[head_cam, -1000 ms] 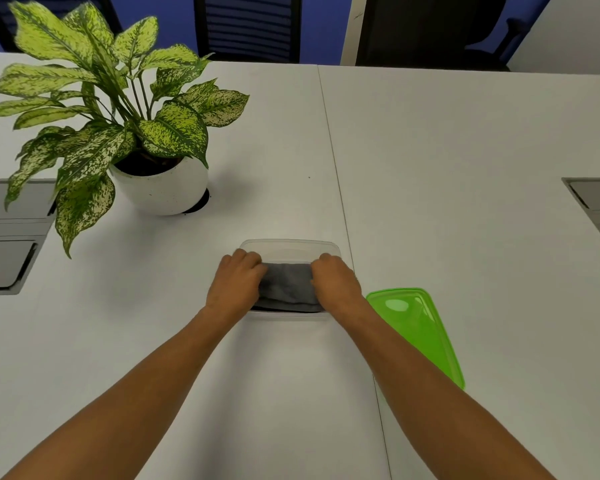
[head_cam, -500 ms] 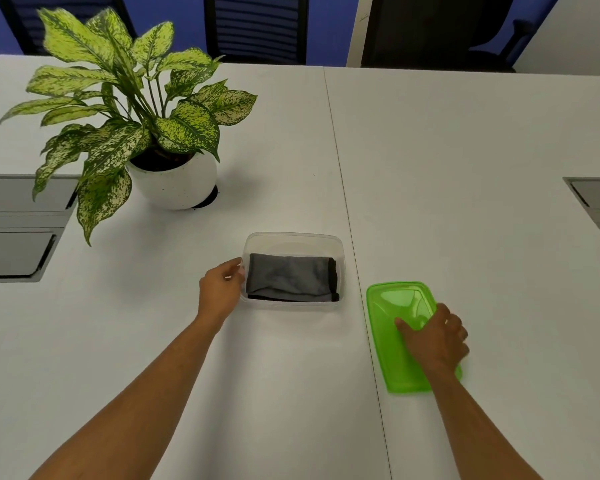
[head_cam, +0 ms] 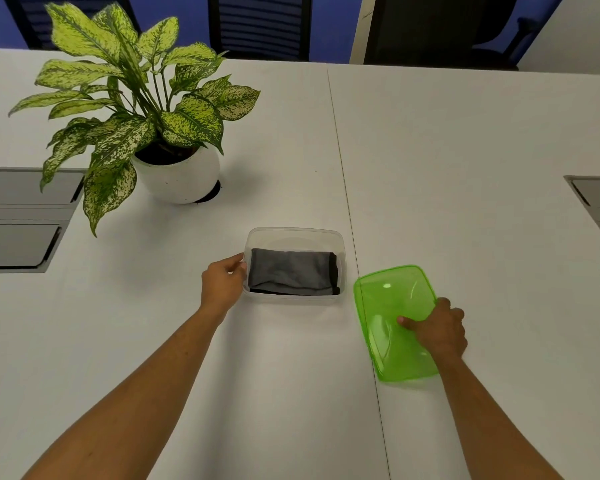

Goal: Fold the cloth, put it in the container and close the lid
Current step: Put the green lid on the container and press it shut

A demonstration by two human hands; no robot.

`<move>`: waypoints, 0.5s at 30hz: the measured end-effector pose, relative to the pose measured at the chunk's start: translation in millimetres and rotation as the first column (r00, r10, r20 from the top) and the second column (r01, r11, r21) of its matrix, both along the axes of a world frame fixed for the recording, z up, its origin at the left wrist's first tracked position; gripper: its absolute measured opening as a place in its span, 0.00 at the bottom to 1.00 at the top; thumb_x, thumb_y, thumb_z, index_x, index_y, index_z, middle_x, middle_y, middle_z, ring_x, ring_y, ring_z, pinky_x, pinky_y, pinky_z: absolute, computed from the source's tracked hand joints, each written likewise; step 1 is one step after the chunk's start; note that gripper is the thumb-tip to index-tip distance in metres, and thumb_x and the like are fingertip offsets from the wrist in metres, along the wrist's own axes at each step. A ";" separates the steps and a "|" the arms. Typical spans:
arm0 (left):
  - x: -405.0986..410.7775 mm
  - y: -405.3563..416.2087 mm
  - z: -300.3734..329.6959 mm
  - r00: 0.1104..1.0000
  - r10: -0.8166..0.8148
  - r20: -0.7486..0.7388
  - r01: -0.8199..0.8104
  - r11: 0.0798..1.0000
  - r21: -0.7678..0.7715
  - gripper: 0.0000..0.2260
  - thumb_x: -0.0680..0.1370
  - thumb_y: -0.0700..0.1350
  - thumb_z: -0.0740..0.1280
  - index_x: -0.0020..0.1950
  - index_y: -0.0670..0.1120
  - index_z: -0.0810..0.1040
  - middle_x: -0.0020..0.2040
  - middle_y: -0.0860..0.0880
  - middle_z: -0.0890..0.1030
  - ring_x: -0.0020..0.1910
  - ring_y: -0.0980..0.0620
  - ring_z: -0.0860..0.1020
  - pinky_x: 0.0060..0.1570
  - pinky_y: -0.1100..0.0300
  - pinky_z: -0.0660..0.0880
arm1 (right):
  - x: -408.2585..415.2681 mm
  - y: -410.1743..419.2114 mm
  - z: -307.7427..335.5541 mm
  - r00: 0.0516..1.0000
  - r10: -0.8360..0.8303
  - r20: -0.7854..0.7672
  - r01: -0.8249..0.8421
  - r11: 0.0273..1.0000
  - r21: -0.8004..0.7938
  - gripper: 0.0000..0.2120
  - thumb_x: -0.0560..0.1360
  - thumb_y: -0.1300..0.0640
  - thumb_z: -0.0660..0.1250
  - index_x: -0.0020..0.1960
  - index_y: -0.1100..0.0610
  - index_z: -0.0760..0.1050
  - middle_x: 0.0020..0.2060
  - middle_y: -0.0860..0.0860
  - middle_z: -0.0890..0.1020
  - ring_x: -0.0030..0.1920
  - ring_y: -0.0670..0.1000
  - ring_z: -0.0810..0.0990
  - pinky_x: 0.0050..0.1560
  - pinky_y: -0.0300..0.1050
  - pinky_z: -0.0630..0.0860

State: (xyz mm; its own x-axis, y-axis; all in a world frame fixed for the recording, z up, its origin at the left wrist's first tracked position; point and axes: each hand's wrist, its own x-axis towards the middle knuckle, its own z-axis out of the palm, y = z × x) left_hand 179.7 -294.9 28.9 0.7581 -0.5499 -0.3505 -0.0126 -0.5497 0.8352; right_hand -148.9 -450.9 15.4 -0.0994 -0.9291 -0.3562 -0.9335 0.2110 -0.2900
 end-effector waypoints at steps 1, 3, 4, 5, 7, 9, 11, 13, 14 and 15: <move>0.0 0.0 0.0 1.000 -0.002 0.003 0.002 1.000 0.003 0.17 0.81 0.44 0.64 0.69 0.42 0.75 0.68 0.42 0.77 0.64 0.39 0.76 0.64 0.40 0.73 | 2.7 -2.5 8.4 0.999 0.038 -0.006 -0.038 0.999 -0.007 0.36 0.63 0.43 0.79 0.62 0.59 0.68 0.58 0.62 0.72 0.57 0.65 0.76 0.53 0.59 0.74; 0.3 0.0 0.0 1.000 -0.003 0.002 0.003 1.000 0.006 0.17 0.81 0.44 0.64 0.69 0.42 0.75 0.67 0.42 0.77 0.64 0.39 0.76 0.63 0.40 0.73 | 12.3 -7.1 27.9 0.990 0.133 -0.036 -0.135 0.990 -0.049 0.25 0.67 0.46 0.75 0.57 0.56 0.72 0.56 0.61 0.76 0.55 0.64 0.77 0.53 0.56 0.73; 0.7 -0.1 0.5 1.000 -0.003 -0.002 0.003 1.000 0.007 0.17 0.80 0.44 0.64 0.69 0.42 0.75 0.67 0.42 0.77 0.64 0.39 0.76 0.63 0.40 0.74 | 19.8 -8.6 38.9 0.984 0.170 -0.048 -0.174 0.981 -0.091 0.19 0.69 0.47 0.73 0.55 0.56 0.73 0.54 0.60 0.78 0.54 0.64 0.78 0.52 0.55 0.73; 1.3 -0.4 0.9 1.000 -0.006 -0.005 0.006 1.000 0.009 0.17 0.80 0.44 0.64 0.69 0.42 0.75 0.67 0.42 0.77 0.64 0.39 0.76 0.63 0.40 0.74 | 28.7 -9.7 49.5 0.979 0.197 -0.056 -0.204 0.967 -0.151 0.15 0.71 0.49 0.71 0.53 0.55 0.74 0.53 0.60 0.78 0.52 0.64 0.78 0.50 0.54 0.73; 2.9 -0.5 0.9 1.000 -0.014 -0.004 0.014 1.000 0.019 0.17 0.80 0.43 0.64 0.69 0.42 0.74 0.67 0.42 0.77 0.63 0.39 0.76 0.62 0.39 0.74 | 48.8 -9.4 67.8 0.969 0.240 -0.057 -0.245 0.917 -0.315 0.10 0.75 0.54 0.66 0.54 0.55 0.75 0.50 0.60 0.78 0.50 0.65 0.78 0.44 0.53 0.72; 4.0 -0.4 0.3 1.000 -0.020 0.001 0.020 0.999 0.025 0.17 0.80 0.43 0.64 0.69 0.42 0.74 0.68 0.42 0.77 0.63 0.39 0.76 0.62 0.39 0.74 | 71.2 -5.0 78.7 0.952 0.306 0.003 -0.267 0.835 -0.481 0.11 0.76 0.61 0.62 0.58 0.56 0.74 0.48 0.61 0.75 0.48 0.64 0.76 0.38 0.49 0.67; 4.2 -0.8 -0.8 1.000 -0.018 -0.001 0.018 1.000 0.024 0.17 0.80 0.43 0.64 0.69 0.42 0.75 0.68 0.42 0.76 0.63 0.38 0.76 0.62 0.39 0.74 | 96.7 5.4 82.8 0.903 0.423 0.076 -0.308 0.760 -0.572 0.19 0.74 0.68 0.59 0.63 0.57 0.74 0.52 0.61 0.75 0.50 0.62 0.75 0.39 0.50 0.69; 4.0 -1.1 -1.9 1.000 -0.011 -0.010 0.011 1.000 0.021 0.17 0.80 0.42 0.64 0.69 0.43 0.75 0.68 0.42 0.76 0.63 0.38 0.76 0.62 0.39 0.74 | 121.0 18.3 78.0 0.827 0.553 0.103 -0.402 0.710 -0.578 0.27 0.71 0.72 0.59 0.68 0.56 0.72 0.62 0.62 0.75 0.57 0.62 0.74 0.51 0.54 0.74; 4.4 -0.8 -2.4 1.000 -0.009 -0.013 0.010 1.000 0.019 0.17 0.80 0.42 0.64 0.69 0.43 0.75 0.68 0.42 0.77 0.63 0.38 0.76 0.61 0.39 0.74 | 131.7 24.9 72.6 0.784 0.616 0.079 -0.478 0.680 -0.556 0.30 0.70 0.73 0.59 0.70 0.55 0.70 0.66 0.62 0.73 0.63 0.62 0.72 0.59 0.56 0.71; 4.8 -0.3 -3.2 1.000 -0.009 -0.020 0.009 1.000 0.012 0.16 0.80 0.42 0.64 0.69 0.42 0.75 0.67 0.41 0.77 0.62 0.38 0.77 0.60 0.39 0.75 | 140.7 31.5 65.7 0.742 0.670 0.024 -0.567 0.646 -0.511 0.33 0.70 0.72 0.60 0.72 0.54 0.66 0.69 0.61 0.70 0.68 0.61 0.69 0.65 0.59 0.67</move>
